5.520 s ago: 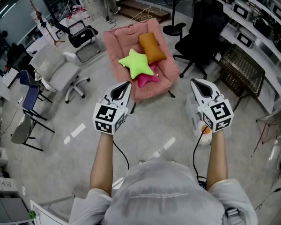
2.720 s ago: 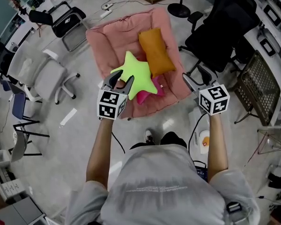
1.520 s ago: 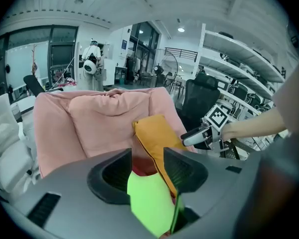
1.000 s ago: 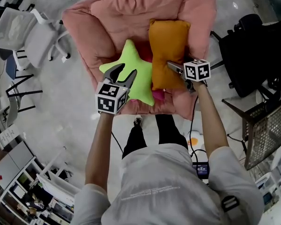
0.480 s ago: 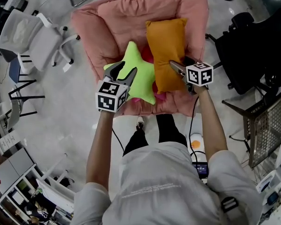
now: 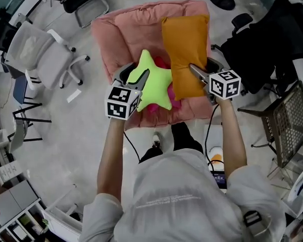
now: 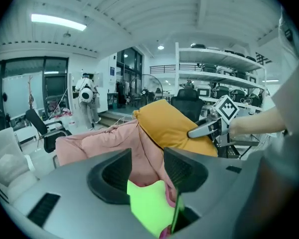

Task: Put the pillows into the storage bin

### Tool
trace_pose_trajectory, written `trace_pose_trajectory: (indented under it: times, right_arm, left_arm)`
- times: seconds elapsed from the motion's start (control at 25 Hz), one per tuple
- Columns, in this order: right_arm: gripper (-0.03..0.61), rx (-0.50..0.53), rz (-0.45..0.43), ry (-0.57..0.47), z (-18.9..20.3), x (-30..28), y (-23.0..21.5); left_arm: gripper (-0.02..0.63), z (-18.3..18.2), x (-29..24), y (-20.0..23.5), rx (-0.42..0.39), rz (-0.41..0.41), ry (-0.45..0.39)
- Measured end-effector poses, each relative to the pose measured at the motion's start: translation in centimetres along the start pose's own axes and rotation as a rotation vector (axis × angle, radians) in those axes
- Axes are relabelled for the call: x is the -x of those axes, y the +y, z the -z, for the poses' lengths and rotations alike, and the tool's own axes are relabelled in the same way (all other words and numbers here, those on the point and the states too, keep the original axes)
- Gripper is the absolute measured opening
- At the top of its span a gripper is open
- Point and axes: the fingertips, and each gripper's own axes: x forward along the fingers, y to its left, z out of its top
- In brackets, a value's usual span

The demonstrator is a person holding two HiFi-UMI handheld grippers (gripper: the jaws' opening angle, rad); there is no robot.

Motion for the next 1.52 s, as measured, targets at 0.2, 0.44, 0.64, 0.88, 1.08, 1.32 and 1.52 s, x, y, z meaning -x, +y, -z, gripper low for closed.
trace_pose_trajectory:
  times: [0.2,0.44,0.64,0.88,1.08,1.32,1.52]
  right_arm:
    - [0.313,0.064,0.085,-0.093,-2.6,5.3,4.4]
    - [0.31,0.081,0.177,-0.192,-1.5,13.5,11.1]
    - [0.31,0.072,0.273,-0.233,0.4,20.6,13.6]
    - [0.31,-0.008,0.445,-0.253,5.7,31.1,11.8]
    - [0.31,-0.077,0.553,-0.264,11.2,39.0,10.0]
    - [0.31,-0.156,0.65,-0.215,20.0,48.8,7.8]
    - [0.31,-0.214,0.641,-0.109,28.4,54.1,4.6]
  left_arm:
    - [0.216,-2.4,4.2,-0.5,-0.046,0.034,-0.089]
    - [0.216,-1.5,9.2,-3.9,-0.084,0.136,-0.126]
    - [0.216,-2.5,10.5,-7.9,-0.125,0.242,-0.153]
    - [0.216,-4.0,8.8,-18.9,-0.219,0.445,-0.167]
    - [0.216,-3.3,7.1,-28.1,-0.26,0.564,-0.14]
    - [0.213,-0.4,5.4,-40.7,-0.3,0.688,-0.064]
    - [0.209,4.1,3.3,-50.3,-0.311,0.734,0.02]
